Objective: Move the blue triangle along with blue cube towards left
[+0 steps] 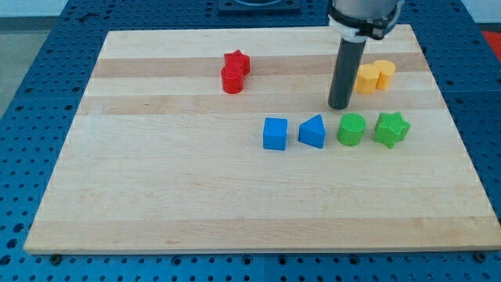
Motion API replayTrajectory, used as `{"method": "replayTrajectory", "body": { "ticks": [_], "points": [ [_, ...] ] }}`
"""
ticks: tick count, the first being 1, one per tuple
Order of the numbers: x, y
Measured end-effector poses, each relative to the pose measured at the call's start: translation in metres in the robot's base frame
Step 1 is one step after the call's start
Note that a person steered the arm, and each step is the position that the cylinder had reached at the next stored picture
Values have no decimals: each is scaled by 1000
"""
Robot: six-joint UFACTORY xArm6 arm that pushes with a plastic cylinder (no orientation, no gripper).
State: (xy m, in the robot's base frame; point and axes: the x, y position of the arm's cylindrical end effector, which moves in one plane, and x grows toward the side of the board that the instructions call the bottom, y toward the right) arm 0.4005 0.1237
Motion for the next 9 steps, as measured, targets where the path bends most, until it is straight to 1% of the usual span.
{"method": "replayTrajectory", "body": {
  "ticks": [1,3,4,7,8,9],
  "points": [
    [23,0],
    [46,-21],
    [66,-24],
    [66,-113],
    [67,-125],
    [71,-96]
  ]
}}
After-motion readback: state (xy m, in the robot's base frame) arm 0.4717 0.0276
